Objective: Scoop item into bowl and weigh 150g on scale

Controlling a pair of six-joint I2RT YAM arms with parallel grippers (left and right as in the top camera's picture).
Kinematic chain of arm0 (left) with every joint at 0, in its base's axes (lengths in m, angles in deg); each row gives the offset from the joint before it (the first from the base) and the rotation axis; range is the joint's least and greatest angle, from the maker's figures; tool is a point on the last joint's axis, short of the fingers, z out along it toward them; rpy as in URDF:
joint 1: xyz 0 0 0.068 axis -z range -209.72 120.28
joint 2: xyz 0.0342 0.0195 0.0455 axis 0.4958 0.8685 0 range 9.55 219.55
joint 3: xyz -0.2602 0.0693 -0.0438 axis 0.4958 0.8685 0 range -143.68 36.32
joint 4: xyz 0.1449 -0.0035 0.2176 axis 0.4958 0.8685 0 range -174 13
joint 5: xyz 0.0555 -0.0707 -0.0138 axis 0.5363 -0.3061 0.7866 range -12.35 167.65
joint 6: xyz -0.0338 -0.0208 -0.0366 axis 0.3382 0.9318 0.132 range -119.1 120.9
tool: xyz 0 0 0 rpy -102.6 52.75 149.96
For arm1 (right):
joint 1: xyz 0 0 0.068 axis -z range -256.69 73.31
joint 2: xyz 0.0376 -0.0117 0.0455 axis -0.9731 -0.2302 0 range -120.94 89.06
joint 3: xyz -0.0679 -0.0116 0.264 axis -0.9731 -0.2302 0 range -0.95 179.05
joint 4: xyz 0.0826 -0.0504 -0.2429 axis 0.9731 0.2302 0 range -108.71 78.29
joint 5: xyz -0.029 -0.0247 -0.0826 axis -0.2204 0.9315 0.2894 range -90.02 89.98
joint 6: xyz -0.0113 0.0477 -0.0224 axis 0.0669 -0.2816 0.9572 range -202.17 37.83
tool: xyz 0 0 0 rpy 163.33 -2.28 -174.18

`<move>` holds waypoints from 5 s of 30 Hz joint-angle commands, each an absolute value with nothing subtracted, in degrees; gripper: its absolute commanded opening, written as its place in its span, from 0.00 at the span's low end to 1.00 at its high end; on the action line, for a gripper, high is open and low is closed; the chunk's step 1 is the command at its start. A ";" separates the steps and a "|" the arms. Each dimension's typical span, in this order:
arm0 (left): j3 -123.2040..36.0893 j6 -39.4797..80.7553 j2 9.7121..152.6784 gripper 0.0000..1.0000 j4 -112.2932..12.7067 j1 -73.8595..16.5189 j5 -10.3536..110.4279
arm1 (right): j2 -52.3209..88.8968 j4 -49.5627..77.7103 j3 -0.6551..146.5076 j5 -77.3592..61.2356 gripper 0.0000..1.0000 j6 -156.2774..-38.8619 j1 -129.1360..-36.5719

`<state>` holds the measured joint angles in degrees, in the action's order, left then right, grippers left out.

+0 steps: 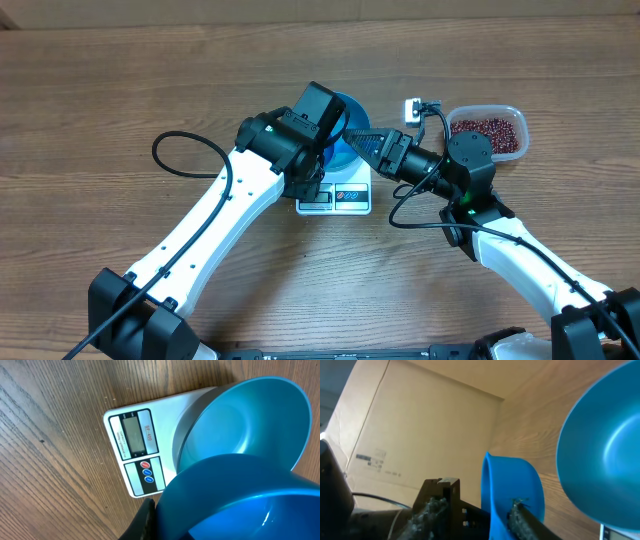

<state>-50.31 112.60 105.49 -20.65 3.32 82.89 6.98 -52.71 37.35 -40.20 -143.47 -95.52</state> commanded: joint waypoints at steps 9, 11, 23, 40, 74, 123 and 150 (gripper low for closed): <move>-51.08 111.40 105.88 0.04 -21.32 3.67 84.27 | 7.11 -52.51 38.40 -39.70 0.17 -143.16 -95.76; -51.08 111.14 105.88 0.04 -21.35 3.67 84.27 | 7.11 -52.49 38.40 -39.70 0.11 -143.16 -95.76; -51.08 108.82 105.88 0.04 -23.20 3.69 84.24 | 7.11 -52.47 38.40 -39.70 0.23 -143.16 -95.76; -51.08 104.99 105.88 0.04 -25.76 3.69 84.24 | 7.11 -52.47 38.40 -39.96 0.21 -143.12 -95.76; -51.08 104.99 105.88 0.04 -22.35 3.65 84.27 | 7.11 -52.73 38.40 -40.07 0.13 -142.07 -95.76; -51.08 99.88 105.88 0.04 -24.47 2.07 84.29 | 7.13 -52.69 38.40 -40.14 0.22 -141.85 -95.76; -51.08 99.88 105.88 1.00 -24.45 2.07 84.27 | 7.11 -52.43 38.40 -40.16 0.04 -141.85 -95.74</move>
